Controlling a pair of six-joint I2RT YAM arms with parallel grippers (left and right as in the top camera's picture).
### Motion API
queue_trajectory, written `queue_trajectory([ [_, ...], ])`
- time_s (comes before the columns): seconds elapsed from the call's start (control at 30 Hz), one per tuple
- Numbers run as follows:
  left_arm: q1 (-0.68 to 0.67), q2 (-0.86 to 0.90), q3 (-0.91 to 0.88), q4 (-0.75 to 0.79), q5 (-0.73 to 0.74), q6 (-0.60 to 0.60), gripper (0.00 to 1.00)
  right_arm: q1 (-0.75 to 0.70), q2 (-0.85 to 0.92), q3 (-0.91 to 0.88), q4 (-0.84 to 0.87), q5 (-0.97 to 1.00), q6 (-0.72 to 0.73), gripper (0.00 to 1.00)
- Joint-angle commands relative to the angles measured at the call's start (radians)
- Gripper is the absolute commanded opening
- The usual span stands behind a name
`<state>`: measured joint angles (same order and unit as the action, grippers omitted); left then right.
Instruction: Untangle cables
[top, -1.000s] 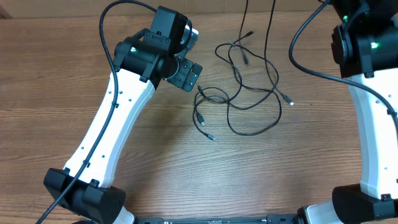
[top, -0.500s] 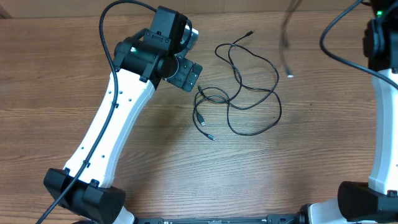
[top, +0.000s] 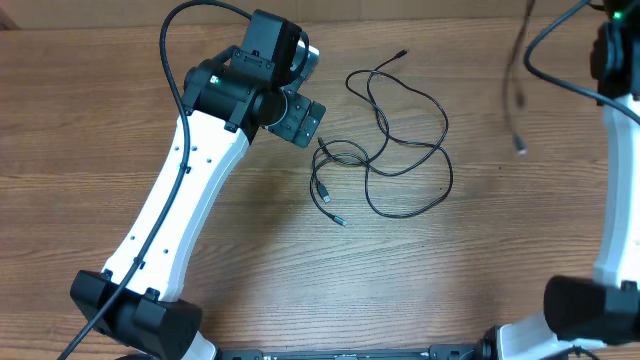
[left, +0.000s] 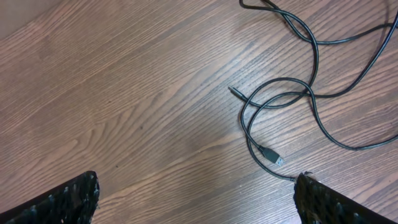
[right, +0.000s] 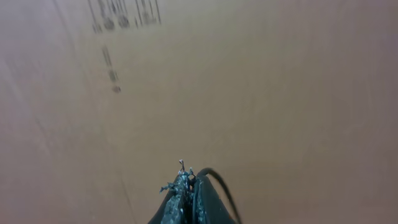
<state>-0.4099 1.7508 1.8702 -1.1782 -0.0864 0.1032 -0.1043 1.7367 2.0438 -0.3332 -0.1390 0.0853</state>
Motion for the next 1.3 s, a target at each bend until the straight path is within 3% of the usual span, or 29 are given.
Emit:
queue_trajectory([
  [0.0, 0.005, 0.003, -0.002, 0.004, 0.009, -0.014, 1.0, -0.003, 0.051, 0.017, 0.039, -0.079, -0.011, 0.04],
  [0.37, 0.005, 0.003, -0.002, 0.004, 0.009, -0.014, 0.99, -0.044, 0.094, 0.017, 0.088, -0.008, -0.085, 0.04],
  [0.77, 0.005, 0.003, -0.002, 0.004, 0.009, -0.014, 1.0, -0.213, 0.234, 0.017, -0.045, -0.105, -0.087, 0.04],
  [1.03, 0.005, 0.003, -0.002, 0.004, 0.009, -0.014, 0.99, -0.217, 0.312, 0.017, -0.128, -0.117, -0.087, 0.34],
  [1.27, 0.005, 0.003, -0.002, 0.004, 0.009, -0.014, 1.0, -0.216, 0.419, 0.017, -0.182, -0.117, -0.118, 0.39],
])
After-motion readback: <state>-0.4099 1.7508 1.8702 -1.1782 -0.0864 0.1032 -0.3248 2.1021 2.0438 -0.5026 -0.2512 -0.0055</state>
